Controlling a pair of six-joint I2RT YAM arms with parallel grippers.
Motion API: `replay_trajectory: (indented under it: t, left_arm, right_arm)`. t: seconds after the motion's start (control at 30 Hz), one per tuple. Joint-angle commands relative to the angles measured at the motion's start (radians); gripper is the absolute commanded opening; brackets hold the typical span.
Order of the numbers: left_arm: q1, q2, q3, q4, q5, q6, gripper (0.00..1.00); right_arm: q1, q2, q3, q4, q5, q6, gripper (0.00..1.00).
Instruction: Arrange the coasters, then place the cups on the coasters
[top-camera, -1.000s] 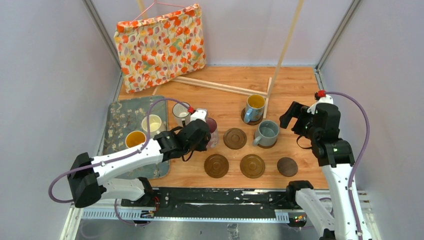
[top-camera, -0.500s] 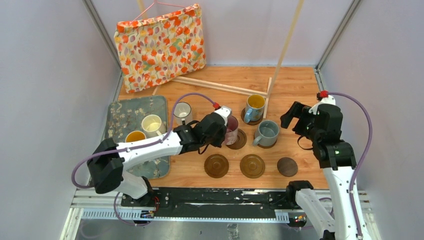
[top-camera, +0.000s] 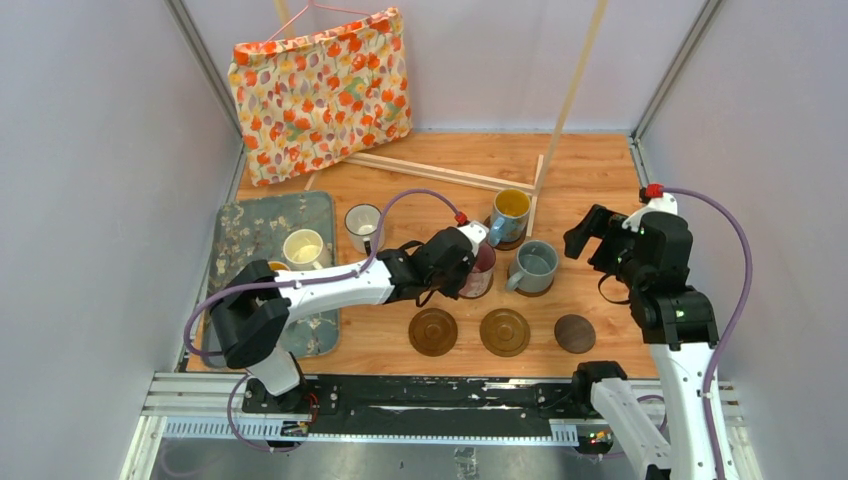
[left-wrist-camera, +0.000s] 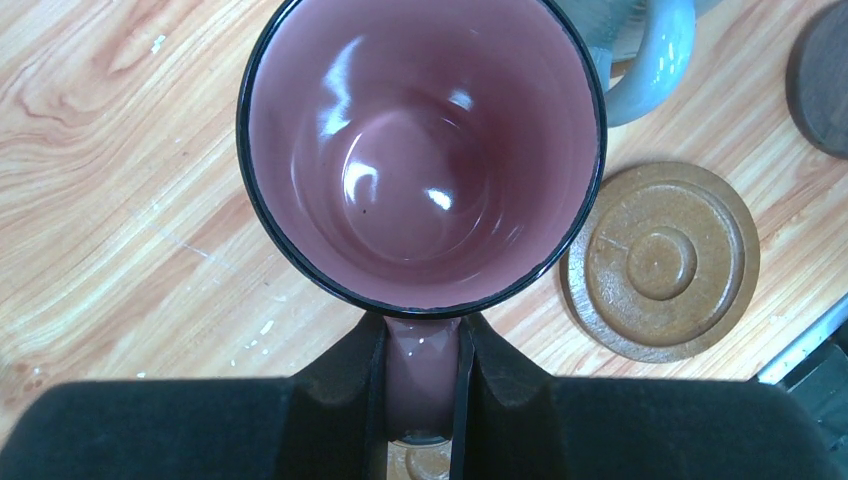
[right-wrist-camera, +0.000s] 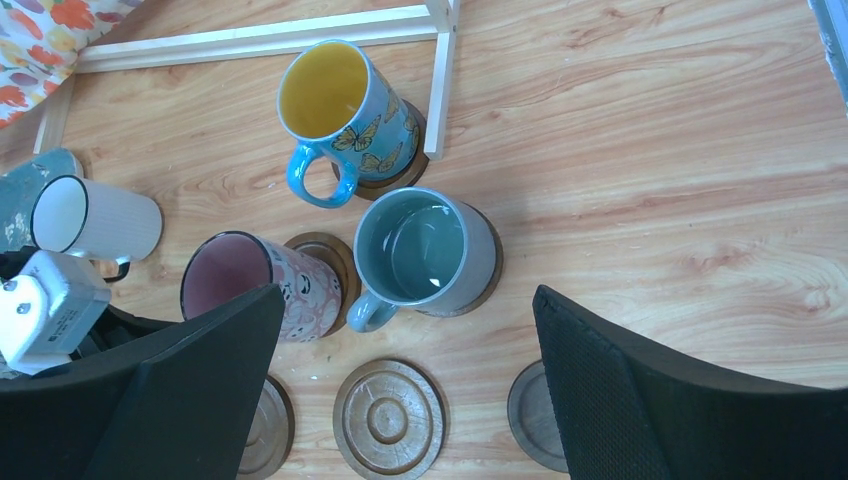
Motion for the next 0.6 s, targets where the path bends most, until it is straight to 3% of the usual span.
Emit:
replay_trajectory:
  t: [0.0, 0.57]
  left_arm:
    - [-0.011, 0.008, 0.068, 0.107, 0.005, 0.033, 0.0]
    - [-0.013, 0.033, 0.04, 0.127, -0.082, 0.042, 0.0]
  right_arm:
    - [0.016, -0.01, 0.033, -0.021, 0.022, -0.006, 1.0]
    - [0.016, -0.007, 0.028, -0.02, 0.012, -0.008, 1.0]
